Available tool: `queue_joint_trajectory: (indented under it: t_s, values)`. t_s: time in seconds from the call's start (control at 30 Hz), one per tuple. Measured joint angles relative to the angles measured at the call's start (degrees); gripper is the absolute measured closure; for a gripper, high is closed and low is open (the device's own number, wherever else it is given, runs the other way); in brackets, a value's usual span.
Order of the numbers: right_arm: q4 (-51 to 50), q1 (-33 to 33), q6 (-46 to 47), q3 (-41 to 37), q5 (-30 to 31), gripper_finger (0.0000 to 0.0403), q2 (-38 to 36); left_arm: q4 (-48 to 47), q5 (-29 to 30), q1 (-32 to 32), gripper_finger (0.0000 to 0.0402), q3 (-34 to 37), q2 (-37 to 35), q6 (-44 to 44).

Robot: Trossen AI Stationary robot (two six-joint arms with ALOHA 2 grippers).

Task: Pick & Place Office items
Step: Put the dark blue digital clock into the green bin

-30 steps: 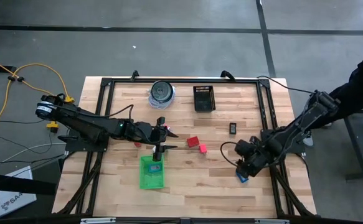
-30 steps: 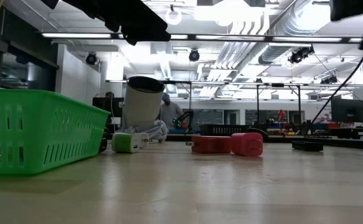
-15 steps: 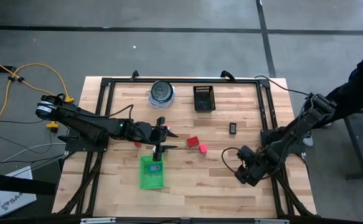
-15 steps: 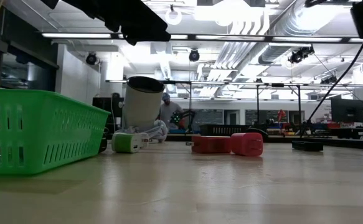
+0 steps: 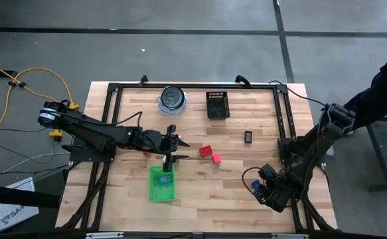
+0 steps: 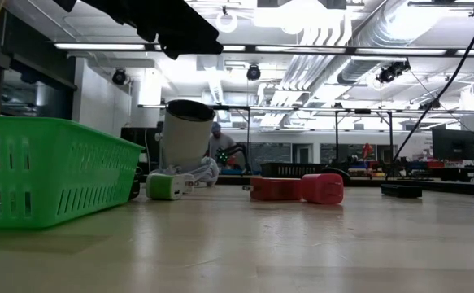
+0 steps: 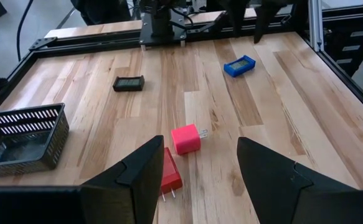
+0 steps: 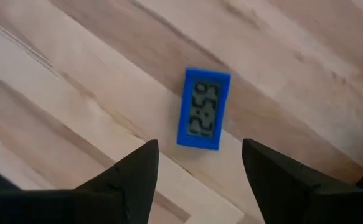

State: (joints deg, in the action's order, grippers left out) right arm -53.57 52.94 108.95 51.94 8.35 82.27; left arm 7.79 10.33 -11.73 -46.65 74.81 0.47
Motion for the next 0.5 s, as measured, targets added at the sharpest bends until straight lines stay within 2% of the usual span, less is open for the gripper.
queue_joint_trajectory:
  t_s: [0.27,0.5]
  values:
    - [2.7,-0.1,0.8,0.4,-1.3,0.0183,4.4,0.0,0.0,0.0,0.0206,0.0,0.0,0.0]
    - [0.6,-0.2,0.9,3.9,-1.3,0.0183,8.1,0.0,0.0,0.0,0.0206,0.0,0.0,0.0]
